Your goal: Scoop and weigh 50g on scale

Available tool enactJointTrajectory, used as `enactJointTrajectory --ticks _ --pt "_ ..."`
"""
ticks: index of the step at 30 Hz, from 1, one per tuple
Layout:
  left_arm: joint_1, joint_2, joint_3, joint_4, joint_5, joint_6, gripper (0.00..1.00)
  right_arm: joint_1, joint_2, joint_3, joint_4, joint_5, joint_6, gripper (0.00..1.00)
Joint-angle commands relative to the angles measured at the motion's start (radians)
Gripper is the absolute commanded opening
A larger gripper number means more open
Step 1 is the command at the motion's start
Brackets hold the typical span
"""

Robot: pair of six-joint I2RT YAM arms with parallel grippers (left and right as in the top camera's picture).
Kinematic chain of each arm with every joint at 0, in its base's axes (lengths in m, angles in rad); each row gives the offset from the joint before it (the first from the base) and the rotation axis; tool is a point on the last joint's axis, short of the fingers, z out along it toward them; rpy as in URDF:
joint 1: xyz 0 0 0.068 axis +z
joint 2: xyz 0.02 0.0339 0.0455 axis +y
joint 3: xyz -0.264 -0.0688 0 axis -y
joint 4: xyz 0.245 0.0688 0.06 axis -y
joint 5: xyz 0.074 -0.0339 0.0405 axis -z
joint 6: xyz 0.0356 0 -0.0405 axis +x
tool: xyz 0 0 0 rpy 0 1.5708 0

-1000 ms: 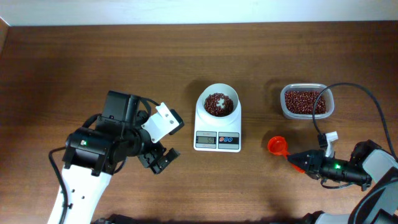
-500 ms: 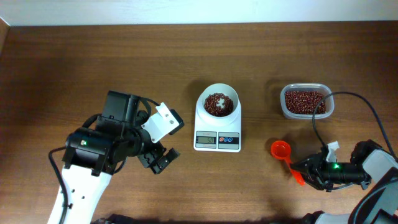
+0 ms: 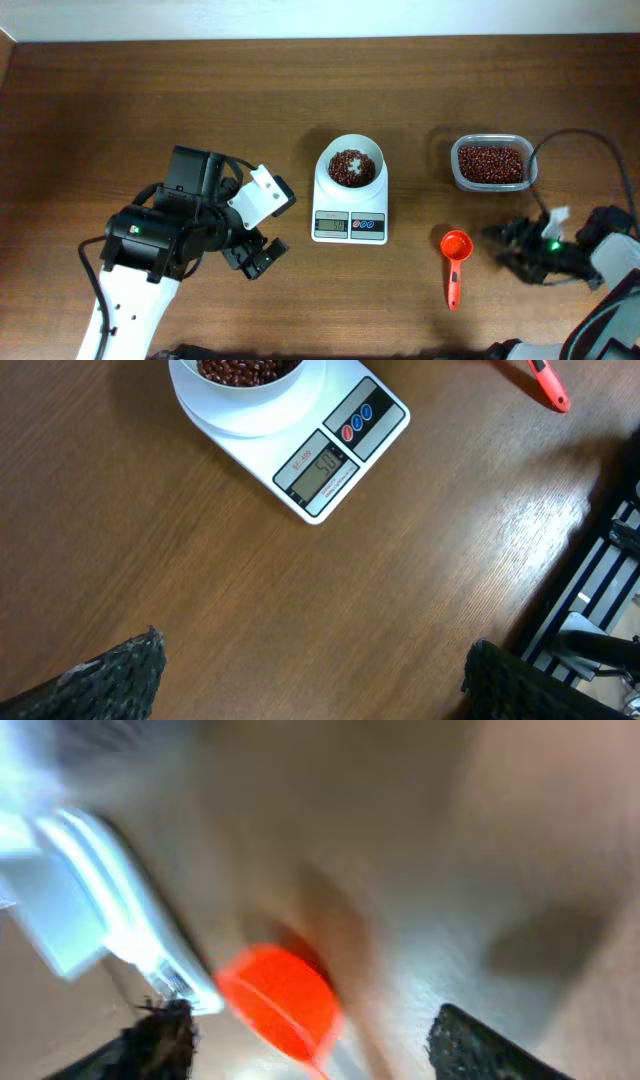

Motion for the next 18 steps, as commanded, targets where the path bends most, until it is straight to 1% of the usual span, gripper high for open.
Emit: enactJointTrajectory --ticks 1,4,5,7,9,10,13,18 --pt "0.006 -0.003 0.014 0.0 0.011 0.016 0.99 -0.008 -0.07 0.183 0.005 -0.163 -0.018 0.99" --pt "0.006 -0.003 0.014 0.0 0.011 0.016 0.99 -0.006 -0.136 0.33 0.009 -0.24 -0.017 0.99" --pt "0.006 -0.003 0.014 0.0 0.011 0.016 0.99 -0.007 -0.218 0.439 0.009 -0.319 -0.016 0.99" --pt "0.006 -0.003 0.014 0.0 0.011 0.016 0.99 -0.006 -0.272 0.482 0.008 -0.37 -0.013 0.99" --pt "0.006 -0.003 0.014 0.0 0.011 0.016 0.99 -0.007 -0.359 0.498 0.008 -0.449 0.007 0.99" --pt "0.006 -0.003 0.014 0.0 0.011 0.016 0.99 -0.006 -0.389 0.498 0.003 -0.452 0.045 0.99" --pt "0.006 -0.003 0.014 0.0 0.011 0.016 0.99 -0.006 -0.469 0.498 -0.055 -0.451 0.227 0.99" --pt "0.006 -0.003 0.014 0.0 0.011 0.016 0.99 -0.007 -0.476 0.498 -0.068 -0.436 0.234 0.99"
